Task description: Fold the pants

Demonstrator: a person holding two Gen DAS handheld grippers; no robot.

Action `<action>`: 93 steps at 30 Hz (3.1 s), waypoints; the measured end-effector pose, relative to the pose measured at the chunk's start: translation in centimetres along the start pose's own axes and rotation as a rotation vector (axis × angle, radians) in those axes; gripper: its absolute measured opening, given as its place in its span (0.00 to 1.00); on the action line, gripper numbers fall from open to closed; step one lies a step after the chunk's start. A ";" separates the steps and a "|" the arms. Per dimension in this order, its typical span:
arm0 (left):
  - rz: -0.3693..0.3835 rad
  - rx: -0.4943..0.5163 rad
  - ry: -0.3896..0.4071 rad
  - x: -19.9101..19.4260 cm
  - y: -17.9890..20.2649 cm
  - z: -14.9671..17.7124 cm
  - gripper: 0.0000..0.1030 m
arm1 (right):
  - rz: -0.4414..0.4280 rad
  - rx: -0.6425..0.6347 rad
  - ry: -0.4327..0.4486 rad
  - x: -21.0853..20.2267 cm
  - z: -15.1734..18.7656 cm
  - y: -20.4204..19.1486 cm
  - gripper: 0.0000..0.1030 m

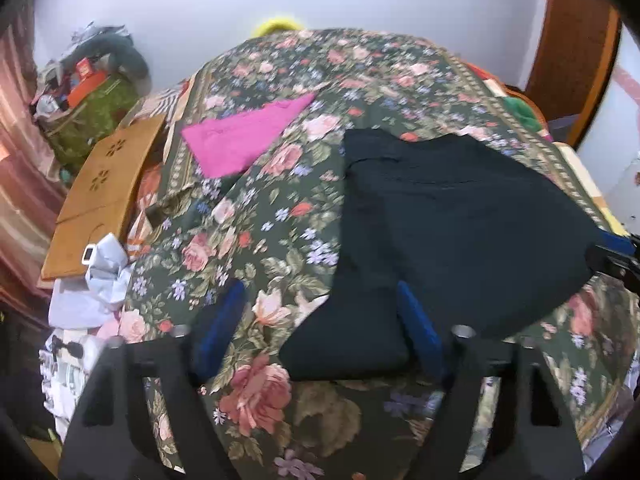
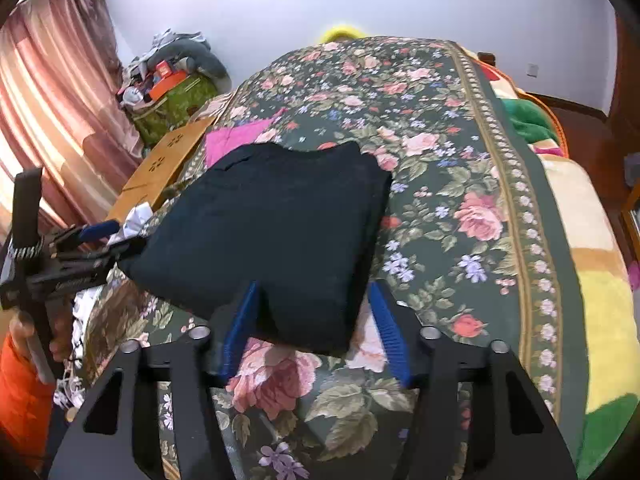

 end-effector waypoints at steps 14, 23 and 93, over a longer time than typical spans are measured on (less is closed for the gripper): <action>0.040 -0.080 -0.034 0.8 -2.3 0.9 0.54 | -0.007 -0.058 -0.035 0.0 0.3 0.0 0.30; 0.056 -0.039 0.056 -2.4 -2.0 -5.2 0.55 | 0.016 -0.013 0.038 -2.7 -4.2 2.7 0.30; 0.430 -0.031 -0.374 10.4 2.7 -10.3 0.84 | -0.229 0.066 -0.279 8.9 -7.2 5.5 0.76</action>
Point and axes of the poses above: each gripper's, at about its wrist camera, not at the fingertips, and x roughly the way its jaws point, y to its right, z to its underside, the point moved 4 cm from there along x, roughly the way its jaws point, and after that the axes turned 11 degrees about -y, right-handed, at the moved point
